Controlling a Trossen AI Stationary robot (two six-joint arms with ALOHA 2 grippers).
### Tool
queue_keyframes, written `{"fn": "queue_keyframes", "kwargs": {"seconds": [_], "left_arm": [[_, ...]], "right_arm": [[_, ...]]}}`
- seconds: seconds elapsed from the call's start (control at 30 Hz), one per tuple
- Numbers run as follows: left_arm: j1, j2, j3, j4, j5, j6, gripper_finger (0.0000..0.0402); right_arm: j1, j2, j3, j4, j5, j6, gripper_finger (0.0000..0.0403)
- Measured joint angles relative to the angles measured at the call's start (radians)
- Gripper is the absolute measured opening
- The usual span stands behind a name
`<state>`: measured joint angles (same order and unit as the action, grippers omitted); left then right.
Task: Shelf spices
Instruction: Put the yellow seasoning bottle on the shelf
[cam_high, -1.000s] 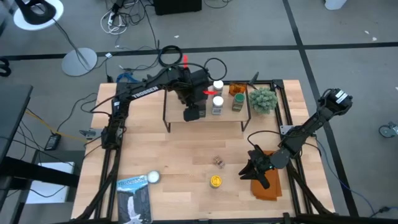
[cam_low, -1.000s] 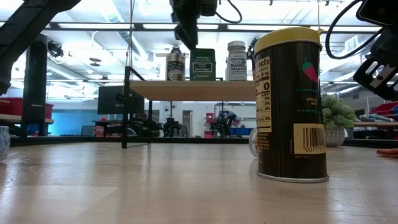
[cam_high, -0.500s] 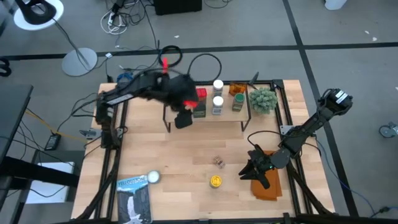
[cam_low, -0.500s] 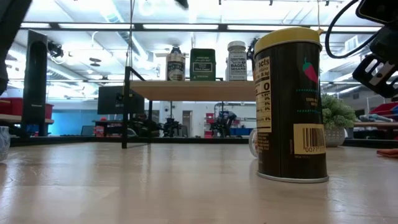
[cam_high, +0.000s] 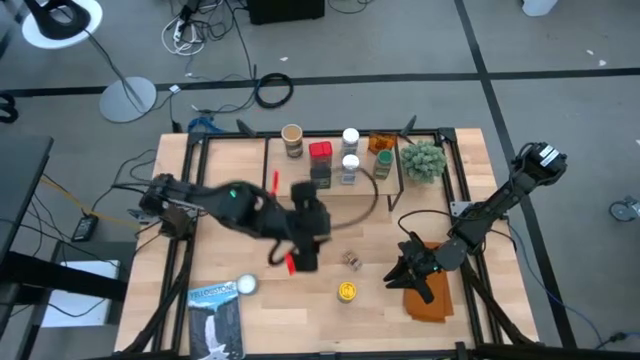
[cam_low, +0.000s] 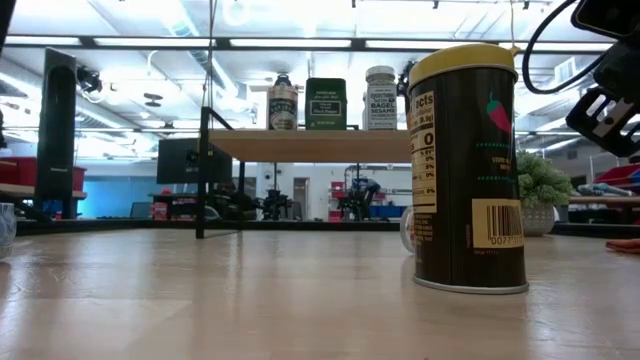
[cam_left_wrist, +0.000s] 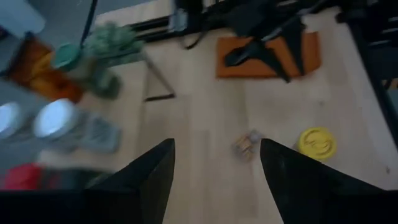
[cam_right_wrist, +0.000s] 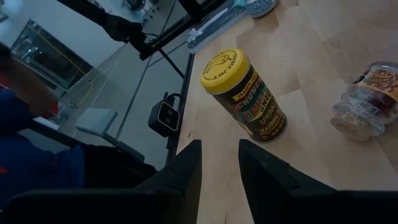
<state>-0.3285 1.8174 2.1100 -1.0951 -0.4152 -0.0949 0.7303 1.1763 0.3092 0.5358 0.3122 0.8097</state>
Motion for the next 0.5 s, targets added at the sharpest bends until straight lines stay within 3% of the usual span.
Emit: {"fn": "queue_keyframes", "kwargs": {"seconds": [0.23, 0.5], "left_arm": [[-0.032, -0.023, -0.328, 0.376, 0.005, -0.045, 0.0241], [-0.011, -0.204, -0.832, 0.973, 0.166, -0.051, 0.0241]], "right_arm": [[-0.001, 0.000, 0.000, 0.015, 0.019, 0.000, 0.0107], [-0.001, 0.000, 0.000, 0.021, 0.039, 0.000, 0.0107]]}}
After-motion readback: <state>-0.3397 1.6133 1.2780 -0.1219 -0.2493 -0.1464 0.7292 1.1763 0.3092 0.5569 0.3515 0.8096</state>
